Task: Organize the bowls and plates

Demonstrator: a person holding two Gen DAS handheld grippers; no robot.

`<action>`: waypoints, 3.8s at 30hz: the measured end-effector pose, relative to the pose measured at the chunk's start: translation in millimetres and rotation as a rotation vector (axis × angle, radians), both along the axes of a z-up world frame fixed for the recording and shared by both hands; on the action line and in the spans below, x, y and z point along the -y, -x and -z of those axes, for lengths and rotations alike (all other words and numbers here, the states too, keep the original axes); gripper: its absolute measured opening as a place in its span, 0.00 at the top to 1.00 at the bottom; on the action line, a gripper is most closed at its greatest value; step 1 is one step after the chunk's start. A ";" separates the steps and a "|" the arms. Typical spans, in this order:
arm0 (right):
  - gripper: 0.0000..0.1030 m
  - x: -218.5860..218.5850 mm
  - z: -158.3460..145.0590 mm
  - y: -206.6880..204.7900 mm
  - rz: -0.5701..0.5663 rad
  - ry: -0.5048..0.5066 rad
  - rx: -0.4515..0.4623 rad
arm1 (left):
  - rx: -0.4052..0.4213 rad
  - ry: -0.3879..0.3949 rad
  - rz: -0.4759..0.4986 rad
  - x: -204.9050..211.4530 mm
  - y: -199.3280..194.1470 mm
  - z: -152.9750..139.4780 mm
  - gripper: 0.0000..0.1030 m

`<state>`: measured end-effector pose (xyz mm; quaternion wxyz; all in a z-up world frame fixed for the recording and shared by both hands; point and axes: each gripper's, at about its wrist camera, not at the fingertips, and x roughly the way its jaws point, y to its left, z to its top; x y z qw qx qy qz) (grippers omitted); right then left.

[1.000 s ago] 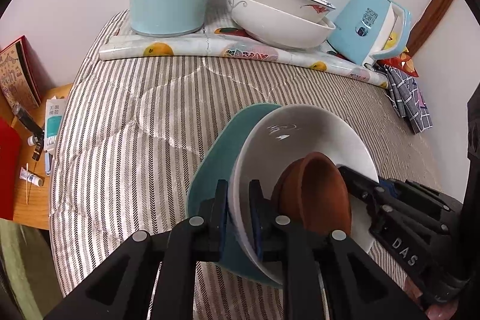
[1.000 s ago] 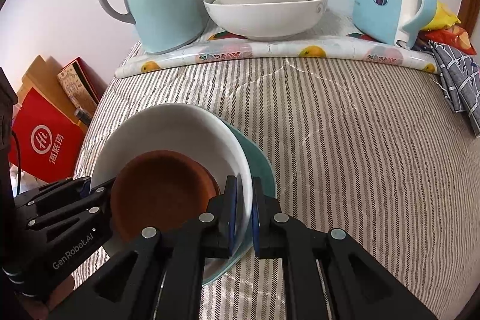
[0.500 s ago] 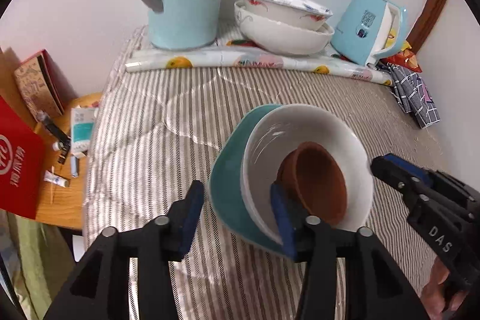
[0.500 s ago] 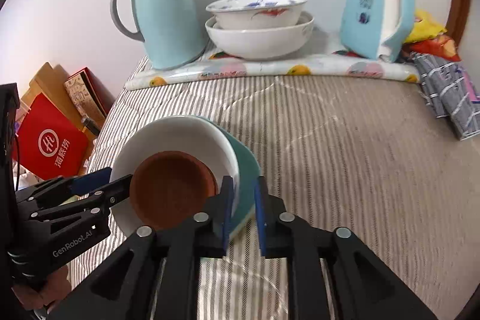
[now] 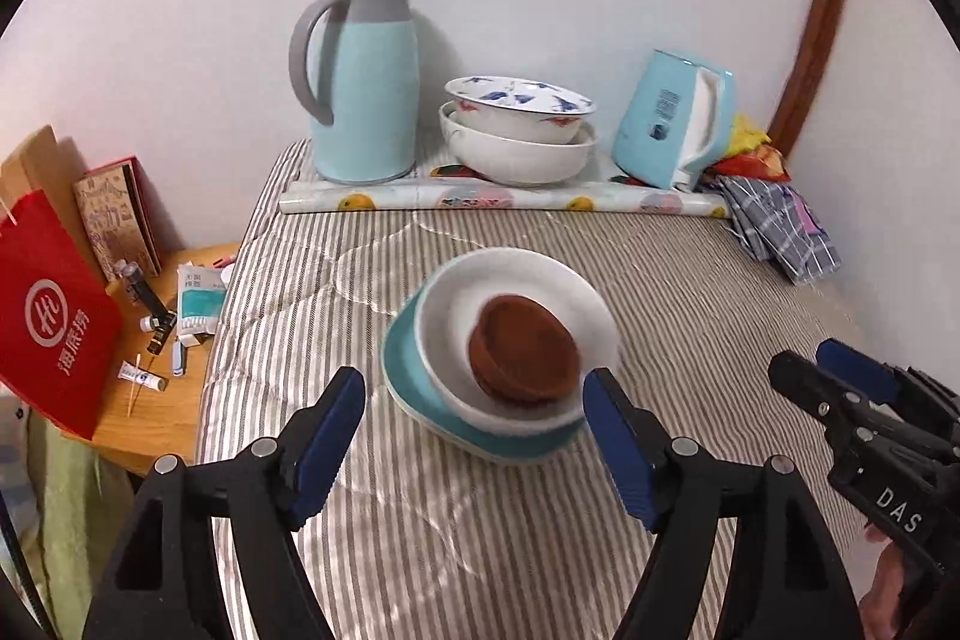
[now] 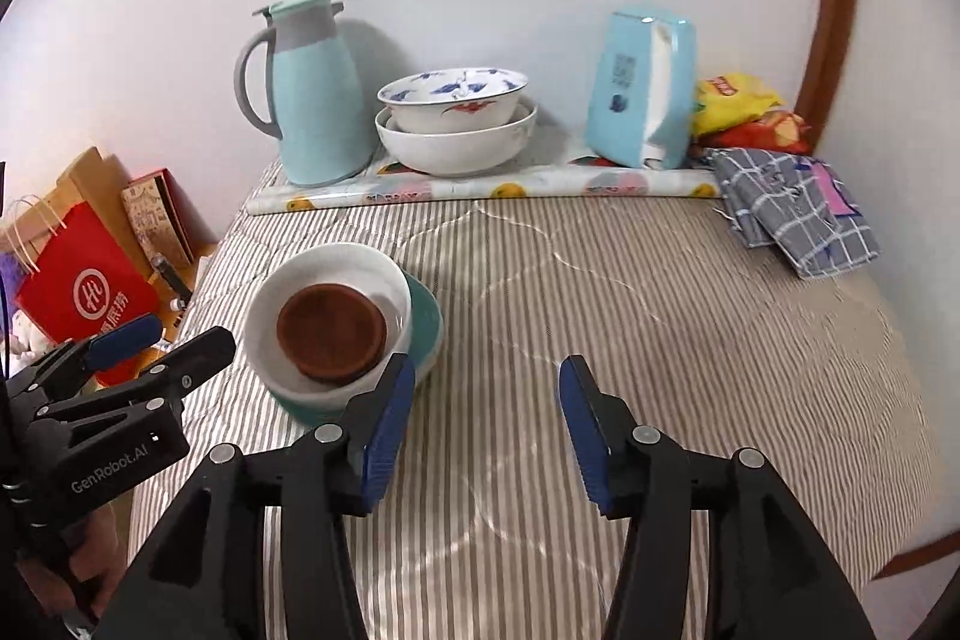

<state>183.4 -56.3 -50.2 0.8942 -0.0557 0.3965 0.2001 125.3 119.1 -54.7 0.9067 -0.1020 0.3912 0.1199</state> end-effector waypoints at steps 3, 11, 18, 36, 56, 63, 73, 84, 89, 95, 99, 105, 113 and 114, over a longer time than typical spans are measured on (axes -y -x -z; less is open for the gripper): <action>0.51 11.5 -3.9 17.2 0.000 -0.019 0.000 | -0.014 -0.027 0.016 16.1 11.4 -4.7 0.26; 0.22 36.9 -14.5 59.2 0.020 -0.073 0.037 | 0.041 -0.019 0.030 48.4 52.3 -21.6 0.26; 0.14 58.1 -25.1 90.4 0.045 -0.066 0.085 | 0.068 -0.047 0.036 69.5 80.4 -30.0 0.23; 0.08 86.4 -34.5 125.7 0.077 -0.056 0.148 | 0.133 -0.059 0.026 86.6 116.3 -47.0 0.15; 0.08 90.1 -37.6 135.5 0.083 -0.054 0.163 | 0.141 -0.045 0.029 86.7 120.7 -49.7 0.13; 0.08 91.3 -37.7 134.9 0.088 -0.050 0.164 | 0.135 -0.055 0.027 87.9 122.2 -49.8 0.13; 0.08 90.8 -38.6 135.7 0.090 -0.049 0.168 | 0.138 -0.057 0.025 85.6 124.1 -50.8 0.13; 0.08 90.2 -39.6 137.8 0.087 -0.052 0.171 | 0.145 -0.066 0.028 86.6 125.8 -52.9 0.13; 0.08 89.5 -39.6 138.0 0.085 -0.048 0.171 | 0.145 -0.067 0.028 86.4 126.1 -52.9 0.13; 0.08 90.7 -40.5 138.2 0.086 -0.050 0.171 | 0.144 -0.065 0.022 85.1 126.1 -52.4 0.13; 0.07 90.3 -40.8 138.7 0.083 -0.047 0.175 | 0.142 -0.073 0.021 85.7 126.3 -51.8 0.13; 0.07 90.0 -40.8 139.0 0.083 -0.040 0.176 | 0.148 -0.069 0.021 85.0 127.7 -52.3 0.13; 0.07 90.7 -42.4 140.5 0.082 -0.050 0.180 | 0.150 -0.066 0.019 83.4 128.9 -52.9 0.13; 0.07 90.8 -42.4 140.7 0.082 -0.051 0.179 | 0.150 -0.066 0.018 83.4 128.9 -53.0 0.13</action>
